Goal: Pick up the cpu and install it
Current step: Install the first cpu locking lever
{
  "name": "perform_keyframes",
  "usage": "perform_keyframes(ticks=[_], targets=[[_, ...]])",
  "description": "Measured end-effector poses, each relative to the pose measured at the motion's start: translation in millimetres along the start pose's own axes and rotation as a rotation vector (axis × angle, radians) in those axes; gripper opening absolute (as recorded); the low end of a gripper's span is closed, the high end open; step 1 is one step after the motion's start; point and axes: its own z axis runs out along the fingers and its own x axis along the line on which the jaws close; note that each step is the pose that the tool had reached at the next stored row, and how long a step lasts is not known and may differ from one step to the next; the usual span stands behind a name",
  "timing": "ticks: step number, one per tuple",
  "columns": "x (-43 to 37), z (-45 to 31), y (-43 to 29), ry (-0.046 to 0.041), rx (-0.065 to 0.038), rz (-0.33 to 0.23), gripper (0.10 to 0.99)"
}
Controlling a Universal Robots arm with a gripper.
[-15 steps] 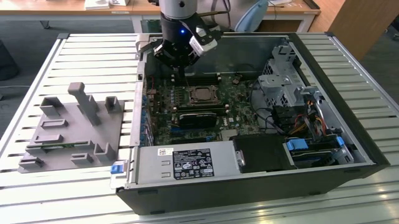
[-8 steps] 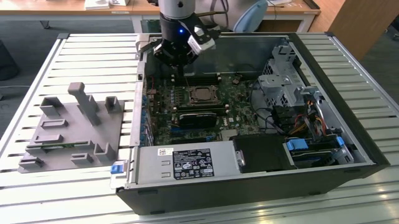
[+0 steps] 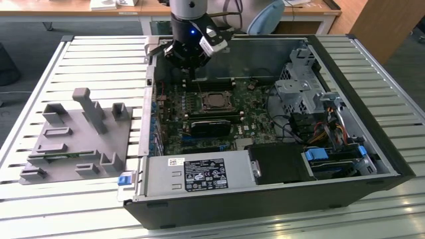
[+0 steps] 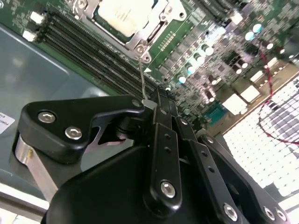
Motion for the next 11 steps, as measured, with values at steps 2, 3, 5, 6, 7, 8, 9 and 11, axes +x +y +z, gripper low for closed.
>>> perform_keyframes(ticks=[2,3,5,6,7,8,9,11], targets=[[-1.8,0.2,-0.2,-0.0001,0.000,0.002,0.106],[-2.8,0.2,-0.4,-0.0001,0.000,0.004,0.106],[-5.0,0.2,-0.7,-0.0002,0.000,0.008,0.106],[-5.6,0.2,-0.8,-0.0001,0.000,0.009,0.106],[-6.5,0.2,-0.9,-0.0002,0.000,0.010,0.106],[-7.2,0.2,-1.0,-0.0001,0.000,0.011,0.106],[-7.8,0.2,-1.0,-0.0002,0.000,0.011,0.106],[-9.6,0.4,-1.3,-0.0004,0.000,0.011,0.106]])
